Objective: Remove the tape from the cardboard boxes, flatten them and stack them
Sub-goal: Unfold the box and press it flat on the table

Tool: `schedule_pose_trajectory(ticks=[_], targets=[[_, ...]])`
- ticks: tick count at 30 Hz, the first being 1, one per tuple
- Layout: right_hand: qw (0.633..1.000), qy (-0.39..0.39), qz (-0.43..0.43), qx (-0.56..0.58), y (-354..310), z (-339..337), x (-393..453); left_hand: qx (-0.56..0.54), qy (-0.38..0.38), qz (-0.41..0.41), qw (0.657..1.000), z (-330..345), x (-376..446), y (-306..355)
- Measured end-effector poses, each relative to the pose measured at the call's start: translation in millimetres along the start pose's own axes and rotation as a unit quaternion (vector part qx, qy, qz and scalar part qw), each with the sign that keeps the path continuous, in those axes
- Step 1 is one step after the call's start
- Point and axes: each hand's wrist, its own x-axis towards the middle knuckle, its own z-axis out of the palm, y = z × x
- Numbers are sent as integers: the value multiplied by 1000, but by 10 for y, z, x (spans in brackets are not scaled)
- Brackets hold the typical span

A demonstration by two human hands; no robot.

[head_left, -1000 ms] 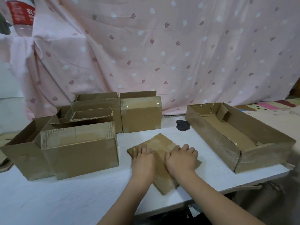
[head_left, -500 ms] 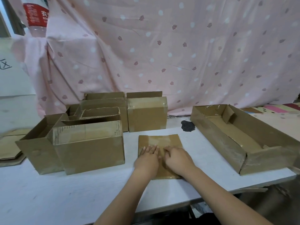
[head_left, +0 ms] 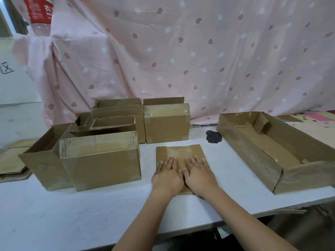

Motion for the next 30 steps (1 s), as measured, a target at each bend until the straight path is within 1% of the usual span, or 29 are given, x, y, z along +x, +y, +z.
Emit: schedule_pose_trajectory(ticks=[4,6,8,11,12,14,15,16,18,20,22,24,26,28,30], targets=[[1000,-8,8,4,-12,-77,-120,12,7,-2,1000,-30,-113,51],[998,-25,64,7,-5,-98,-252,11,12,4,1000,-31,-210,61],[993,-21,114,29,-45,-134,-422,12,14,7,1000,-35,-329,69],[986,8,139,94,-196,-245,-623,9,24,9,1000,-27,-510,81],[975,7,166,147,-237,-328,-668,4,29,9,1000,-28,-577,71],[940,2,237,246,-233,-517,-713,-13,39,18,999,-38,-718,40],[925,-8,262,276,-212,-604,-749,-23,45,21,999,-41,-777,16],[919,-17,267,289,-188,-683,-805,-32,51,20,998,-56,-844,-10],[913,-11,251,321,-115,-728,-898,-62,70,6,996,-83,-967,-45],[891,15,229,392,-67,-684,-989,-88,99,-18,991,-102,-1076,-63],[846,44,211,488,-34,-641,-1082,-122,114,-54,984,-147,-1175,-82],[806,86,197,551,-28,-636,-1208,-181,113,-105,971,-207,-1241,-109],[793,126,169,572,-43,-640,-1362,-289,102,-125,944,-311,-1302,-151],[790,169,128,576,-87,-681,-1491,-408,93,-108,902,-449,-1391,-183],[790,207,86,570,-185,-765,-1576,-467,106,-84,874,-602,-1503,-225]])
